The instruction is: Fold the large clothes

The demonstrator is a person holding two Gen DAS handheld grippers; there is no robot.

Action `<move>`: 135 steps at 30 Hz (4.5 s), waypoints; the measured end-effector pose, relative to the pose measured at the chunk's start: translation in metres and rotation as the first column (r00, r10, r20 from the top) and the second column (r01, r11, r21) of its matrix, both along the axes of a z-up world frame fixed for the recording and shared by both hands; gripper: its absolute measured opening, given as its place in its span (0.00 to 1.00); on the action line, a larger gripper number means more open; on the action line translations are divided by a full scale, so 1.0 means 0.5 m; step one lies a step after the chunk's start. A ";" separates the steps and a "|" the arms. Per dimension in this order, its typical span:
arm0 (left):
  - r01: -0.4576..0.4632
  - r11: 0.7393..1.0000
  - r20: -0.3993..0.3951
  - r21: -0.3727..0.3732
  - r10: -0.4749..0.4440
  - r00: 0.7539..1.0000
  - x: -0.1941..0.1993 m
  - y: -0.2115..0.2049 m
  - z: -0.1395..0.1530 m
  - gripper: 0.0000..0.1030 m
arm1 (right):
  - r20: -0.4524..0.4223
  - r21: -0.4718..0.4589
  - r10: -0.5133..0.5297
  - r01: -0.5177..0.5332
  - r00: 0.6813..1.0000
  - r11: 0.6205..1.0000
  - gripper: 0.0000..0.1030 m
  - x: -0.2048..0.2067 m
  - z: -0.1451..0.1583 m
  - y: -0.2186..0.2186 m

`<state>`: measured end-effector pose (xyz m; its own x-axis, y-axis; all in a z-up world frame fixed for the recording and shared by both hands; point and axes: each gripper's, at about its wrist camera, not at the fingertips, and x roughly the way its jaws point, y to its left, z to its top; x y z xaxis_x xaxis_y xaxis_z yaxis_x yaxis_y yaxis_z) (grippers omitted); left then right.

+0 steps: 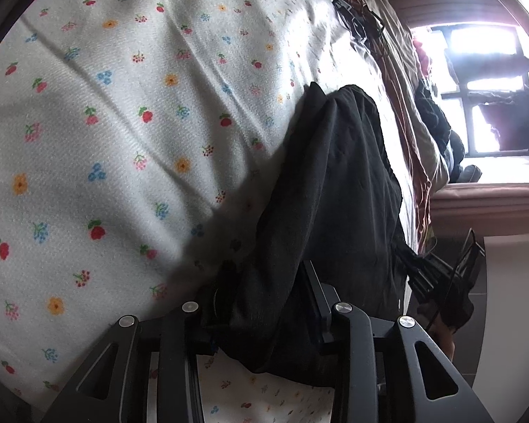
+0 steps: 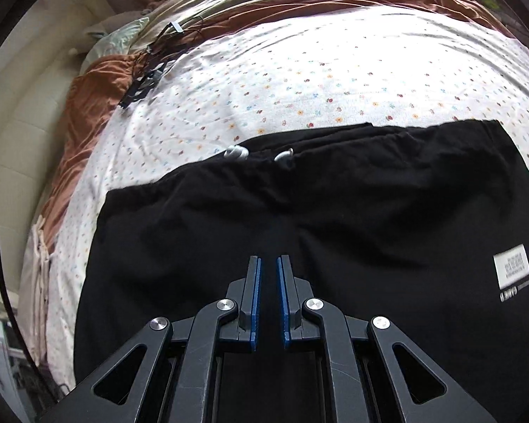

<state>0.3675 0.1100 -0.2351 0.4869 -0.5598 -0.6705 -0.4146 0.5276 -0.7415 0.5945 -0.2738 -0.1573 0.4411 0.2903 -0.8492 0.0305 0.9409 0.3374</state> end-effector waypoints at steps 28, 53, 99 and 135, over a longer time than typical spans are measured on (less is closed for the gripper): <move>0.090 0.994 0.253 0.069 -0.105 0.962 -0.010 -0.107 0.246 0.16 | -0.153 0.081 0.170 -0.159 0.973 0.984 0.10 -0.349 -0.061 0.022; 0.363 0.888 0.363 0.281 -0.449 0.817 0.031 -0.525 0.455 0.16 | 0.120 0.328 -0.247 0.197 0.961 0.924 0.10 -0.503 0.054 -0.362; 0.477 0.799 0.000 0.365 -0.512 0.859 0.064 -0.501 0.122 0.60 | 0.101 0.428 -0.286 0.219 0.953 0.877 0.06 -0.512 -0.051 -0.483; 0.459 0.788 0.057 0.410 -0.524 0.850 0.257 -0.501 0.113 0.60 | 0.125 0.213 -0.186 0.157 0.975 0.964 0.53 -0.211 0.021 -0.491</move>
<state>0.4962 -0.1404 -0.1788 0.3308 -0.4802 -0.8124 0.0824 0.8723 -0.4820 0.4889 -0.5194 -0.1468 0.6112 0.3576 -0.7061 0.1235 0.8381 0.5314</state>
